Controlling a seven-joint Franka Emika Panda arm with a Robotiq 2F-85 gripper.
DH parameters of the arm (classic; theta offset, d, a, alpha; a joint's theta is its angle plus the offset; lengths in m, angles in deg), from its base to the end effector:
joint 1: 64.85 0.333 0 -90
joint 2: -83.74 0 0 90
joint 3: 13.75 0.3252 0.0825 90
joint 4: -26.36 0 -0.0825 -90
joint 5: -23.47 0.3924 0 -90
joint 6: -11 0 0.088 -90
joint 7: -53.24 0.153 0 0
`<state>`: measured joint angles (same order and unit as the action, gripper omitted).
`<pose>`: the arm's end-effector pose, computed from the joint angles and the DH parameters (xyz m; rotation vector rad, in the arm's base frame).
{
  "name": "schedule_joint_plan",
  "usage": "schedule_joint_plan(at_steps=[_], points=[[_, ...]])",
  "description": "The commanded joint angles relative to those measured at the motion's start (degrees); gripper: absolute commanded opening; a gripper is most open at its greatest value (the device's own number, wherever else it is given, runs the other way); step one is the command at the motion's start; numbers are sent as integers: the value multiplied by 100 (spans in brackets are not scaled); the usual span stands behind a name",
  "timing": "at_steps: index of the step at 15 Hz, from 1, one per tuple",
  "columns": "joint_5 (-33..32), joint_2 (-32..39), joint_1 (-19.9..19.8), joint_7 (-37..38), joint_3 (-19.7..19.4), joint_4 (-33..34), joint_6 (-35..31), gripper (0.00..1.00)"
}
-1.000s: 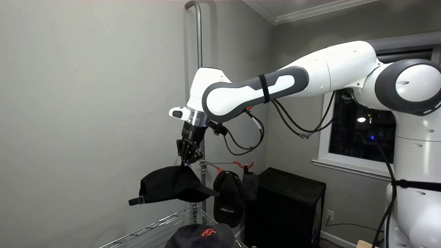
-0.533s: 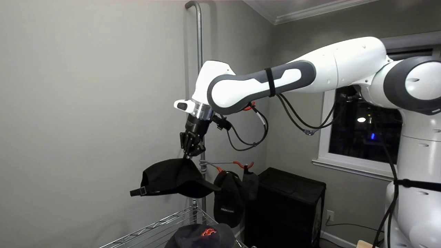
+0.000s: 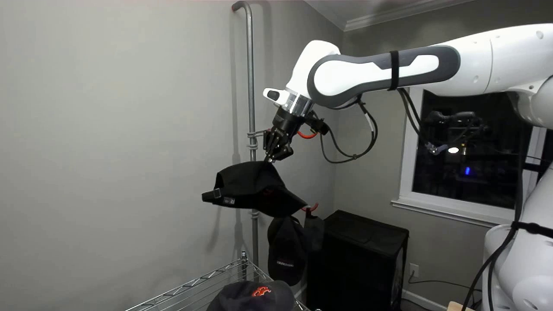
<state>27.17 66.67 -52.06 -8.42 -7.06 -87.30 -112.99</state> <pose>0.4975 0.1884 0.6085 2.2360 1.8762 0.6755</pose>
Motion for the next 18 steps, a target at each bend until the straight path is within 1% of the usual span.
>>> schedule_joint_plan(at_steps=[1, 3, 4, 8, 13, 15, 18], points=[[142, -540, -85, 80, -342, -344, 39, 0], [110, -620, -167, 421, -496, -355, 128, 0], [-30, -627, -291, 774, -514, -360, 154, 0], [-294, -637, -643, 1728, -616, -467, 154, 0], [-425, -754, -1002, 2701, -899, -711, 102, 0], [-383, -815, -1123, 3034, -1072, -835, 101, 0], [-142, -892, -1214, 3420, -1384, -1027, 50, 0]])
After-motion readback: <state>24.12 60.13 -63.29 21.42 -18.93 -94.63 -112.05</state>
